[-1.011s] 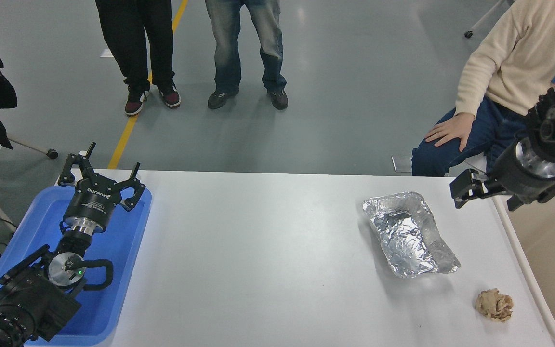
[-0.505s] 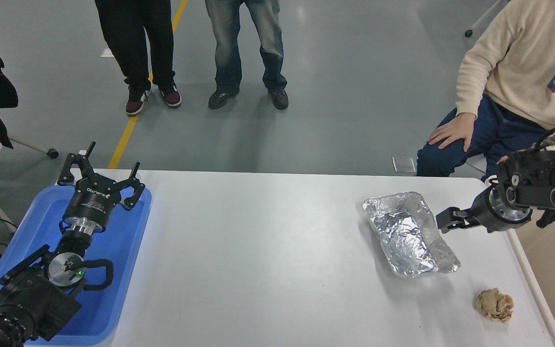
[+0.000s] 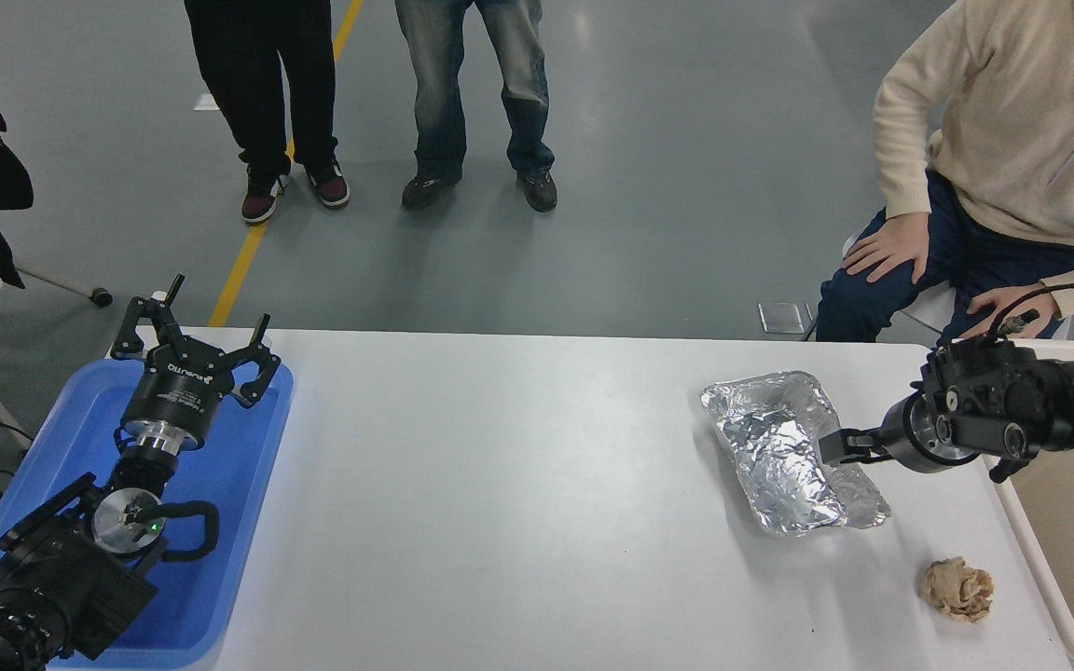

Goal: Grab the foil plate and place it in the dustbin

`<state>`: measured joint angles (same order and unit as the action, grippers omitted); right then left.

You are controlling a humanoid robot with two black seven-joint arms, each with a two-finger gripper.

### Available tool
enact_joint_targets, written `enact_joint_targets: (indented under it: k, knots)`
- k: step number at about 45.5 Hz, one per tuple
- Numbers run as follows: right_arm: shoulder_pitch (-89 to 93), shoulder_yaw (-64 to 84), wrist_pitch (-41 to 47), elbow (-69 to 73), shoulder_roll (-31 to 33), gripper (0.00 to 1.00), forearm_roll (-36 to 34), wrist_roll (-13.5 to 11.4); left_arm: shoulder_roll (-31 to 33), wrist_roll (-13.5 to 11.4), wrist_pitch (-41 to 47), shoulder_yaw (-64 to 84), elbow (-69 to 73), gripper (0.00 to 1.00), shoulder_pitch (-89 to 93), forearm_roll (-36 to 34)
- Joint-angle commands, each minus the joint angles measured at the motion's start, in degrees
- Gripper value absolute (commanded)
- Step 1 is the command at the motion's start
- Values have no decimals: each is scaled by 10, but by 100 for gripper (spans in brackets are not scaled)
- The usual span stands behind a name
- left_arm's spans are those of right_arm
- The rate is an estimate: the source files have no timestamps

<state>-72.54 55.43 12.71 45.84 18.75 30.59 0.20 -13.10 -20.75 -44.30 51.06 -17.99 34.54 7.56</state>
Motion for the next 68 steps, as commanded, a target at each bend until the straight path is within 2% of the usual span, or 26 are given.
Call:
enact_joint_targets:
  k: [1,23,24,26,29,34,39,46,56,68]
  knots:
    - [42,-11,-58,-35,-20,100,6,0,0,0,0,0,1,100,0,0]
    - [88,-47,-88,-73,-49,98,5,0,0,-1,0,0,1,100,0,0]
    - [89,-47,-89,-74,-49,97,5,-1,0,-1,0,0,1,100,0,1]
    - [93,-47,-91,-80,-49,89,5,-1,0,0,0,0,0,100,0,1]
    - [101,-47,-101,-86,-49,86,4,-1,0,-1,0,0,1,100,0,0]
    - [106,-46,-112,-87,-49,67,1,-1,0,-1,0,0,0,100,0,0]
    - [108,-46,-112,-87,-49,33,-6,-1,0,-1,0,0,1,100,0,1]
    - [111,-47,-111,-86,-48,1,-9,-1,0,-1,0,0,0,100,1,0]
    - [108,-47,-106,-80,-44,0,-108,-1,0,-1,0,0,1,100,0,1]
    - [79,-47,-105,-41,-26,0,-118,0,0,0,0,0,0,100,1,0]
